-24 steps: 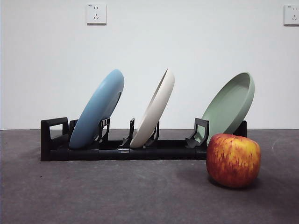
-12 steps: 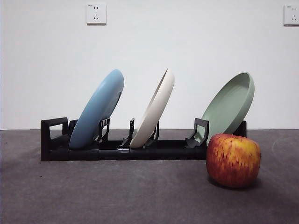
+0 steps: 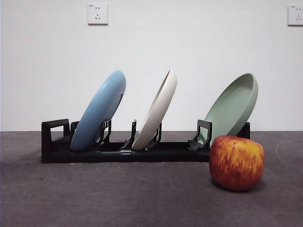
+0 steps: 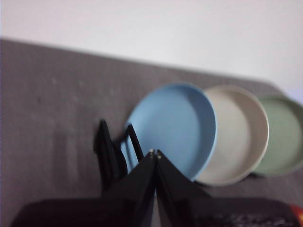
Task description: Take the blue plate from the plate rack,put the plate on the table,take the apple from the table,put the apple in the plate
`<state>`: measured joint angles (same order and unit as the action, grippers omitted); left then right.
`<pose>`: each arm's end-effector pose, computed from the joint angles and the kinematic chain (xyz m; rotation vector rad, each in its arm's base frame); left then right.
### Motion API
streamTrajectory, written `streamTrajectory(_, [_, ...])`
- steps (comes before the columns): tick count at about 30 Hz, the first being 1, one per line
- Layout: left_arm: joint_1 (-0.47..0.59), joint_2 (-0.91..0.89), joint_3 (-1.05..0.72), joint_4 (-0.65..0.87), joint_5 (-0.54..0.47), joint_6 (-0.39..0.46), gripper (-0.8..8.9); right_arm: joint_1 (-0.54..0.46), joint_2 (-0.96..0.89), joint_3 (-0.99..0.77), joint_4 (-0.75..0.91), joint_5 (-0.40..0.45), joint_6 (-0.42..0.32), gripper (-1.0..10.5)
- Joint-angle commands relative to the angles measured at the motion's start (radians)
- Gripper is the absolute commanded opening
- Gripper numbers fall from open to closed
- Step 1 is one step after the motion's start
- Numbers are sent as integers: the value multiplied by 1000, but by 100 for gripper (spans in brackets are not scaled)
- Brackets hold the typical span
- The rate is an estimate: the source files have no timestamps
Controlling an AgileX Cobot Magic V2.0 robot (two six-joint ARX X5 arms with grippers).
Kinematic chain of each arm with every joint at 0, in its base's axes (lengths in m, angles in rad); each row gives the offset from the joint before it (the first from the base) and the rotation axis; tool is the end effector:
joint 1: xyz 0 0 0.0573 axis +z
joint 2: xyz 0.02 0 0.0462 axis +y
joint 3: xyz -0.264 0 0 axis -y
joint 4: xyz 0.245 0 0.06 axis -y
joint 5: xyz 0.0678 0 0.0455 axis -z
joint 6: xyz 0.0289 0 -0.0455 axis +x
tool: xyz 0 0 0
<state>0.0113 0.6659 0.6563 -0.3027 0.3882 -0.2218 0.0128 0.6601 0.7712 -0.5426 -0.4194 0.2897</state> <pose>0.1481 -0.0093 0.2952 -0.2798 0.3485 -0.3385 0.1337 0.0135 0.3128 0.3686 0.4855 0.3615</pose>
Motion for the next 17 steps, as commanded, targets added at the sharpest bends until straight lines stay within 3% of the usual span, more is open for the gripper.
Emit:
streamTrajectory(1, [1, 122, 87, -62, 58, 80, -6, 2, 83, 98, -101, -2, -132, 2])
streamTrajectory(4, [-1, 239, 178, -111, 153, 101, -4, 2, 160, 180, -194, -2, -182, 13])
streamTrajectory(7, [-22, 334, 249, -128, 216, 103, 1, 2, 212, 220, -230, -2, -199, 159])
streamTrajectory(8, [-34, 361, 270, -129, 217, 103, 15, 2, 224, 225, -230, -2, -198, 229])
streamTrajectory(9, [-56, 394, 299, -127, 214, 103, 89, 2, 235, 228, -230, -2, -198, 315])
streamTrajectory(11, [-108, 454, 360, -120, 192, 103, 268, 8, 248, 229, -230, -2, -197, 356])
streamTrajectory(17, [-261, 681, 594, -170, 102, 105, 291, 43, 251, 229, -229, -2, -189, 351])
